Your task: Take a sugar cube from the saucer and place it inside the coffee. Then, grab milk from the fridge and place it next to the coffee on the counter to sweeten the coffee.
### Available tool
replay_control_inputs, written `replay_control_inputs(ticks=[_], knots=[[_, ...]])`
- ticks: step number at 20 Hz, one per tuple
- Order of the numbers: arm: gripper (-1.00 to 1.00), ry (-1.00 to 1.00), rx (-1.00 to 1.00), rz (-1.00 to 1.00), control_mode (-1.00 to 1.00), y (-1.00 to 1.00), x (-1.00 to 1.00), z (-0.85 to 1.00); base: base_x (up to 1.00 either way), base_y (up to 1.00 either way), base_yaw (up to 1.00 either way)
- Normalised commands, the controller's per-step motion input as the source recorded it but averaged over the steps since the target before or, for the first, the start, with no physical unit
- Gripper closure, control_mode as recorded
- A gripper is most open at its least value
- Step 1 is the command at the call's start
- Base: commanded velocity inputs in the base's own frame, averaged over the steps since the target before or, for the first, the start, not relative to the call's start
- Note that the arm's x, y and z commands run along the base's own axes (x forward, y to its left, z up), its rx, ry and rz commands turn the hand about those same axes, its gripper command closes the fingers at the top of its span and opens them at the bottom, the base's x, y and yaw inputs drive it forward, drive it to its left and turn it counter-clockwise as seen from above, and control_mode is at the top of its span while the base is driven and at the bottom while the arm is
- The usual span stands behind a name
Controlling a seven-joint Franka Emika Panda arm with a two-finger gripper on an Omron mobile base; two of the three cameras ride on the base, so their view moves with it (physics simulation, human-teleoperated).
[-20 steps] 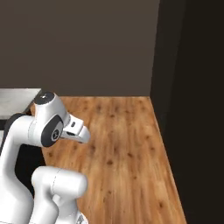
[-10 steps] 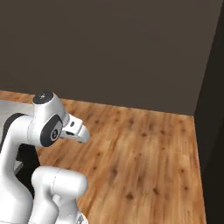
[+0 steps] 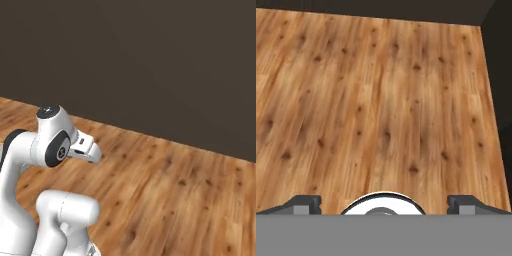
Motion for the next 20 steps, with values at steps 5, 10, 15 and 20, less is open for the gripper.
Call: replay_control_inputs(ticks=[5,10,15,20], knots=[[-1.0,0.0,0.0,0.0,1.0,0.0,0.0,0.0,1.0,-0.6,0.3],[-1.0,0.0,0.0,0.0,1.0,0.0,0.0,0.0,1.0,-0.45,0.36],[-1.0,0.0,0.0,0.0,1.0,0.0,0.0,0.0,1.0,-0.26,0.43],[-1.0,0.0,0.0,0.0,1.0,0.0,0.0,0.0,1.0,-0.16,0.44]])
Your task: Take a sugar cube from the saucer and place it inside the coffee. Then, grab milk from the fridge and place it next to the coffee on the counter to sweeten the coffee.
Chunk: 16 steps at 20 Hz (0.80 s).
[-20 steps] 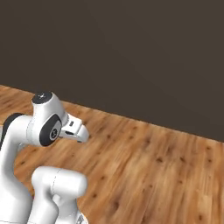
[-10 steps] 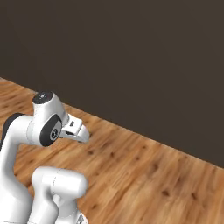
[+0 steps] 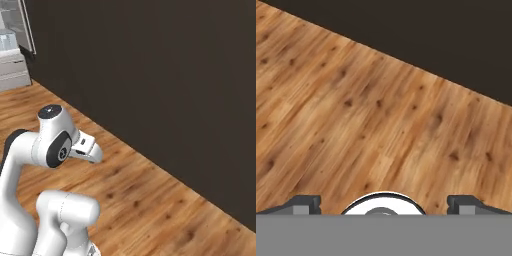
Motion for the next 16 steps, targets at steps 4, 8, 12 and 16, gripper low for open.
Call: replay_control_inputs(ticks=[4,8,12,16], knots=[[-1.0,0.0,0.0,0.0,1.0,0.0,0.0,0.0,1.0,-0.11,0.44],[-1.0,0.0,0.0,0.0,1.0,0.0,0.0,0.0,1.0,-0.1,0.43],[-1.0,0.0,0.0,0.0,1.0,0.0,0.0,0.0,1.0,-0.09,0.43],[-1.0,0.0,0.0,0.0,1.0,0.0,0.0,0.0,1.0,-0.09,0.42]])
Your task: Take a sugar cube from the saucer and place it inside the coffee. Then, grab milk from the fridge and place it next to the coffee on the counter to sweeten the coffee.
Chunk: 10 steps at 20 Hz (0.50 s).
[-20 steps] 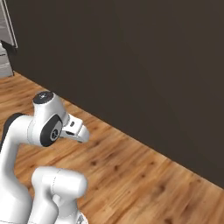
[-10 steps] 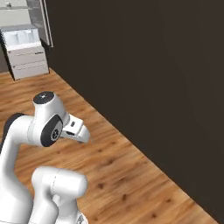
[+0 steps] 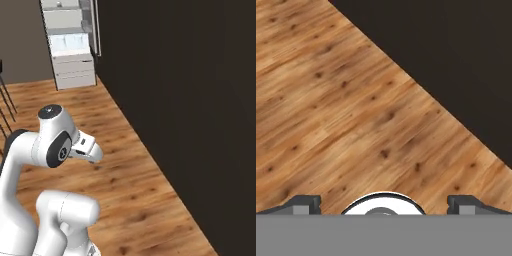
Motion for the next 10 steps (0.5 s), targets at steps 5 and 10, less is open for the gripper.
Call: replay_control_inputs(ticks=[5,10], knots=[[-1.0,0.0,0.0,0.0,1.0,0.0,0.0,0.0,1.0,-0.01,0.39],[-1.0,0.0,0.0,0.0,1.0,0.0,0.0,0.0,1.0,0.0,0.37]])
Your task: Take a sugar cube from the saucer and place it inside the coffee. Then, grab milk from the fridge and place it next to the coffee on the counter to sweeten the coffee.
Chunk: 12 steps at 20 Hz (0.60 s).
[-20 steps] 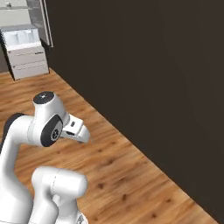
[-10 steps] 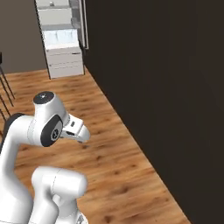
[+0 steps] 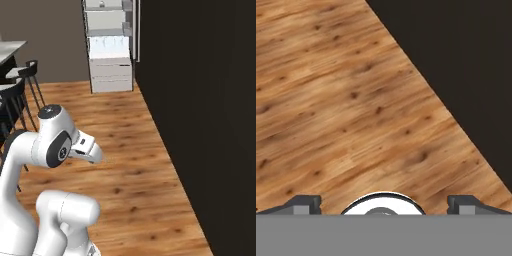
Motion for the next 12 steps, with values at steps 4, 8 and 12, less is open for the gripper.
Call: replay_control_inputs(ticks=[4,8,12], knots=[[-1.0,0.0,0.0,0.0,1.0,0.0,0.0,0.0,1.0,0.0,0.36],[-1.0,0.0,0.0,0.0,1.0,0.0,0.0,0.0,1.0,0.0,0.32],[-1.0,0.0,0.0,0.0,1.0,0.0,0.0,0.0,1.0,-0.13,0.22]])
